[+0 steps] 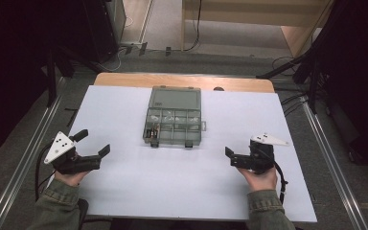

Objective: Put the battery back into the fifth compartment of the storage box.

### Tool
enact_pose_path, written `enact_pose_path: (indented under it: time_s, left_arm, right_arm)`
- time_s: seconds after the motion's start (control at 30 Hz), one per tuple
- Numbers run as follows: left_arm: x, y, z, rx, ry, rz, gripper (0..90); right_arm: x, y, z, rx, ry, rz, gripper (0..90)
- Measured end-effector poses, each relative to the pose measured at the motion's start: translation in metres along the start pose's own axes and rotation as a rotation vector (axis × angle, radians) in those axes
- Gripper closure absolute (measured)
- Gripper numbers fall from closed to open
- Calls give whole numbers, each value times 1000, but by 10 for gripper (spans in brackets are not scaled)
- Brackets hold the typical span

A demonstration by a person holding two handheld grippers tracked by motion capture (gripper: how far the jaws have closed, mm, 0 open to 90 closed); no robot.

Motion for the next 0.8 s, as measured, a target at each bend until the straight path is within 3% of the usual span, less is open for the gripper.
enact_pose_path:
  time_s: [0.23, 0.33, 0.57, 0.8]
  left_arm:
    - [1, 0, -1, 2, 6, 4, 46]
    - [1, 1, -1, 0, 9, 5, 47]
    - [1, 1, -2, 7, 9, 6, 46]
    - [0, 1, -4, 16, 16, 1, 46]
  right_arm:
    - [-25, -3, -4, 8, 10, -233, 40]
    - [-35, -2, -4, -5, 2, -287, 40]
    - [-46, 5, -4, -59, -14, -338, 40]
    - [-50, 7, -6, -62, -40, -359, 40]
Point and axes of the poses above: each handheld gripper's, and its own axes: x roughly forward along the jaws, y roughly out of its underside, z roughly to its left, the point moved 10 cm from there along x, roughly forward along the jaws, and after that the axes turned 10 degrees about z, right-handed, at the moved point
